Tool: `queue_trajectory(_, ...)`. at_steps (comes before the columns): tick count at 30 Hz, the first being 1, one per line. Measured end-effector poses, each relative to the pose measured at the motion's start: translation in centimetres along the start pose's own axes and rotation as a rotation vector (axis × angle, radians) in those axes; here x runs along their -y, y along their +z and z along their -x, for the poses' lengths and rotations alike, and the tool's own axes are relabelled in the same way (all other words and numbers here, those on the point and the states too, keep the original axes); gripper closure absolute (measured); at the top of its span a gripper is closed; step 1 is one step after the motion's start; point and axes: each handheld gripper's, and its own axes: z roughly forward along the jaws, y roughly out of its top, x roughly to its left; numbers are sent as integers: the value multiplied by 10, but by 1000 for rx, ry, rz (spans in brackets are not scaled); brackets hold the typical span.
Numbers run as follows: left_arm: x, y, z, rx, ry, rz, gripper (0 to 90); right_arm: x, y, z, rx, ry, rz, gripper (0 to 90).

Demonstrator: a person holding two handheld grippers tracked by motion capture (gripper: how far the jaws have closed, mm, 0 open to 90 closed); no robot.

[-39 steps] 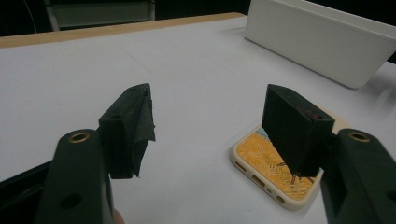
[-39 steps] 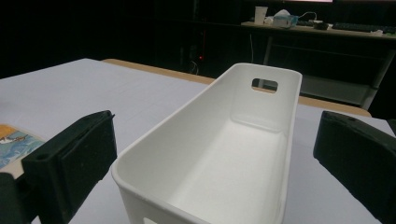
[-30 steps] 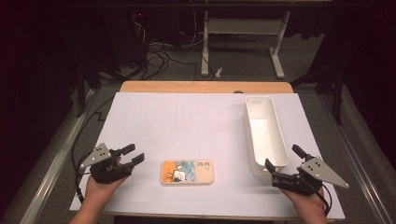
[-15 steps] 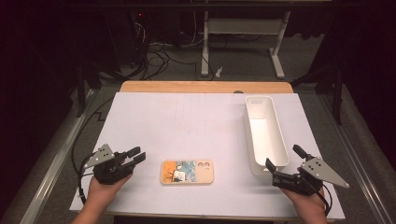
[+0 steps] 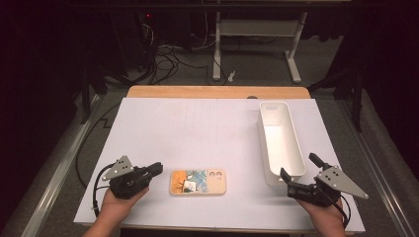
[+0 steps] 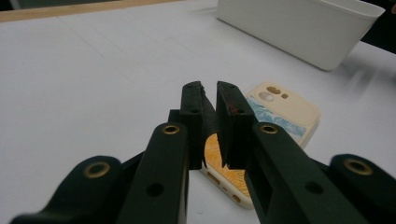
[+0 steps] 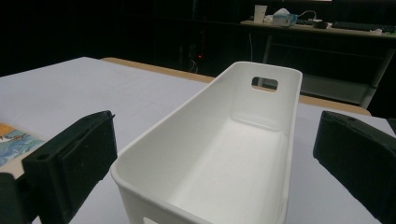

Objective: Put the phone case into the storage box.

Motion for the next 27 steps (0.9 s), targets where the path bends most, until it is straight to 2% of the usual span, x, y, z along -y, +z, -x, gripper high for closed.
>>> queue_trajectory(7,6,5,4,8,-8,-34,867,0,0,0,-2,-1,-1,4)
queue_trajectory(11,13,9,8,12,12,-68,894,0,0,0,0,-3,-1,4)
queue_trajectory(13,20,13,12,29,27,-106,896,0,0,0,-1,-3,-1,4)
queue_trajectory(16,24,15,15,42,33,-133,896,0,0,0,-2,-4,-2,4)
queue_trajectory(20,32,18,22,81,41,-180,898,0,0,-1,1,-6,-1,4)
queue_trajectory(22,34,20,25,96,34,-190,898,0,0,0,3,-7,1,4)
queue_trajectory(23,36,21,27,118,30,-195,898,0,0,0,4,-8,1,4)
queue_trajectory(27,36,24,30,132,16,-204,899,0,0,0,8,-8,-1,4)
